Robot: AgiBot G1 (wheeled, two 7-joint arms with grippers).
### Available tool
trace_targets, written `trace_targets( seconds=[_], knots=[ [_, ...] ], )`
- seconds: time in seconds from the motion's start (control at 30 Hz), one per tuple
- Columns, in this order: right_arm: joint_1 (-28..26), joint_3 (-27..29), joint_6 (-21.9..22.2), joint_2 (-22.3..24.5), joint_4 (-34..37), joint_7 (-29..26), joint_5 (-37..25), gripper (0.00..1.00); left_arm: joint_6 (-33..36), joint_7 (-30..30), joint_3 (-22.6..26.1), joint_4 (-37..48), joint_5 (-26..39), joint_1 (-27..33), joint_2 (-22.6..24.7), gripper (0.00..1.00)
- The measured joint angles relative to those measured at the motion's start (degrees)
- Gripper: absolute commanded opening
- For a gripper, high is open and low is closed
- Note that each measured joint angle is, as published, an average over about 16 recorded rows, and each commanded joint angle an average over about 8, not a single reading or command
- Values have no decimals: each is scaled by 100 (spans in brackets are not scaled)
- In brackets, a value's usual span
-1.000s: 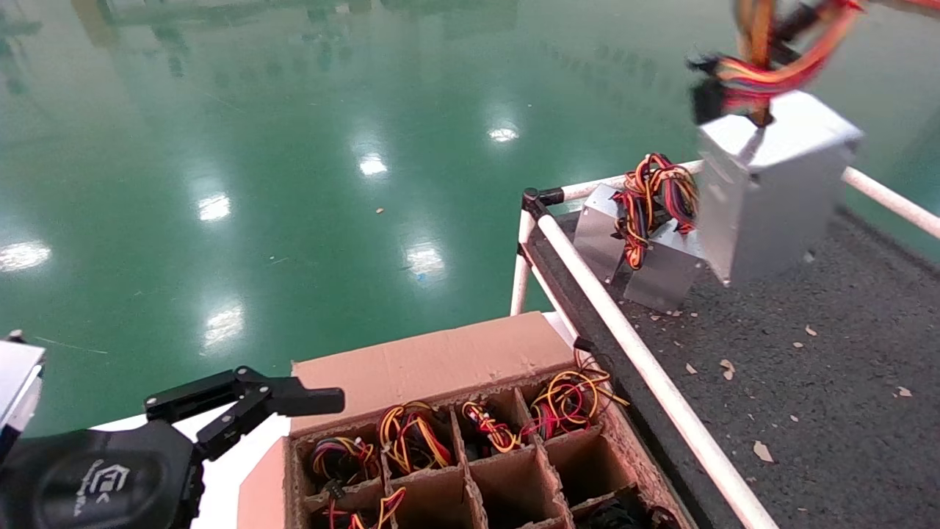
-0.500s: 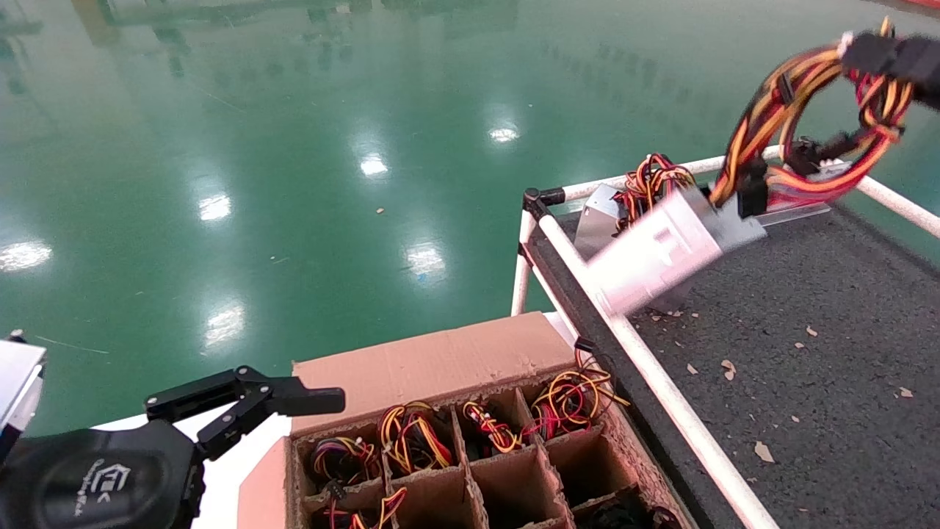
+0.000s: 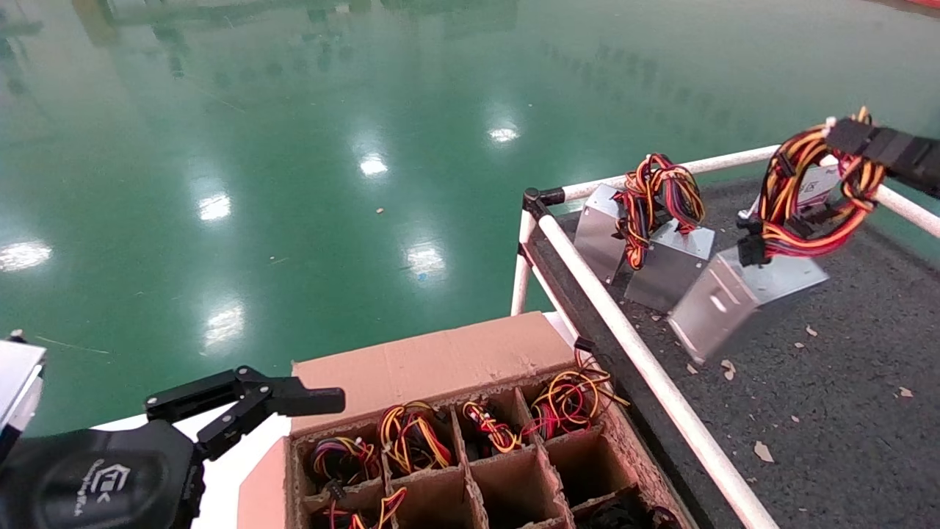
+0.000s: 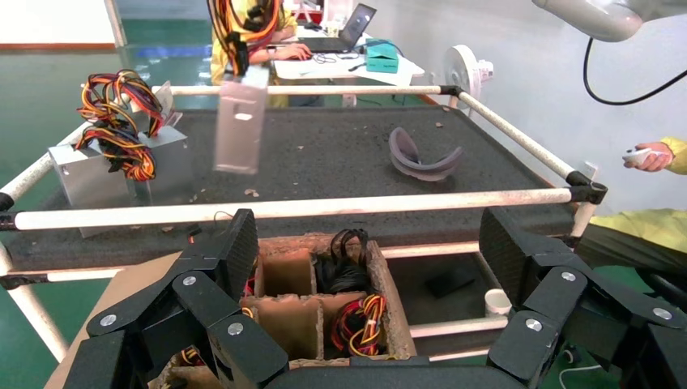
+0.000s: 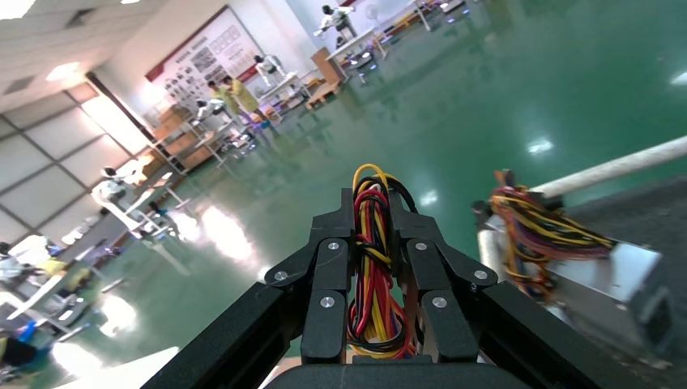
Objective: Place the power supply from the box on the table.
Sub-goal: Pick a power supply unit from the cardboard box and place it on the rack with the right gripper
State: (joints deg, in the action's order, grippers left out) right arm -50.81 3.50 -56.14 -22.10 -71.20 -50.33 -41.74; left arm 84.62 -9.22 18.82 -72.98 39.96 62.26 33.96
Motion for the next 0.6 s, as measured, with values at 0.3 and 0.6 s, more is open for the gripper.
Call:
trace_targets(
  seconds=[0.3, 0.6],
  knots=[
    [-160, -106, -261, -155, 441, 387, -135, 0, -1, 1, 1, 0, -1, 0, -1, 100],
    [-455, -327, -362, -350, 699, 557, -329, 0, -1, 1, 3, 0, -2, 1, -1, 100]
  ],
)
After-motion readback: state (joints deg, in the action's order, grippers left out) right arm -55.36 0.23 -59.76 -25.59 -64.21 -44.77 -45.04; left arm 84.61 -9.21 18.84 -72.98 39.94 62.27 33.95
